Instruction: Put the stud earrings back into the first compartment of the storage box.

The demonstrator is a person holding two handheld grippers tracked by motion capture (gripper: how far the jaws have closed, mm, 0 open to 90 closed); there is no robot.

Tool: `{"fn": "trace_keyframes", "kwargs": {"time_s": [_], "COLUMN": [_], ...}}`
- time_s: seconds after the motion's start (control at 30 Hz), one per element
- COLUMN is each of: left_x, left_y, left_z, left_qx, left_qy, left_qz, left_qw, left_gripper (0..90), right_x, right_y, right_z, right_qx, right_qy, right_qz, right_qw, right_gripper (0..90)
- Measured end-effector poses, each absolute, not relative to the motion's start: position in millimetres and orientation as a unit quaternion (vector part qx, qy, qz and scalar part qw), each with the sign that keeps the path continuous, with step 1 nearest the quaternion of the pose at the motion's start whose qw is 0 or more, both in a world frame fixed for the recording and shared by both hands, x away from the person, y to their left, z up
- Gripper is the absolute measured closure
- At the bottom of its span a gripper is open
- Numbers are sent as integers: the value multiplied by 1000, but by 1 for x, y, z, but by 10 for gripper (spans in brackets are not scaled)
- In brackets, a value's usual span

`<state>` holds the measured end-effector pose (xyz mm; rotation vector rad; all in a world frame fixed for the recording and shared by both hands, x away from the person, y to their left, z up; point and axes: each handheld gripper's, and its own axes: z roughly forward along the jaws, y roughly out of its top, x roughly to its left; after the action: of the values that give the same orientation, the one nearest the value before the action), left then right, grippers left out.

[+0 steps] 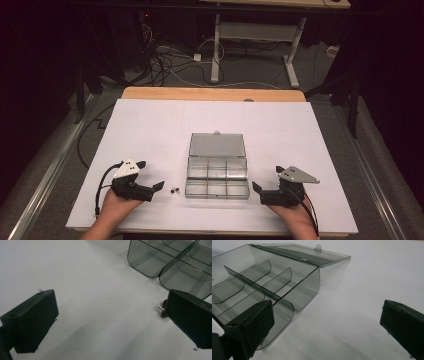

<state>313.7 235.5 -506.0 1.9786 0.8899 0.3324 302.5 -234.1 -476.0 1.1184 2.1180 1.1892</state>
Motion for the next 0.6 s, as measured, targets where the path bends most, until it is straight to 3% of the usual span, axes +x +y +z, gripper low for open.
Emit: {"fn": "trace_keyframes", "kwargs": {"time_s": [0.6], "left_x": [314], "left_y": [240], "left_z": [-507], "left_qx": [791], "left_qy": [364], "left_qz": [122], "left_qw": [477], "left_gripper": [0], "right_x": [287], "right_y": [-197], "right_z": [-446], "right_qx": [342], "right_qy": [774], "right_qz": [490], "right_qw": [210], "right_gripper": [3]}}
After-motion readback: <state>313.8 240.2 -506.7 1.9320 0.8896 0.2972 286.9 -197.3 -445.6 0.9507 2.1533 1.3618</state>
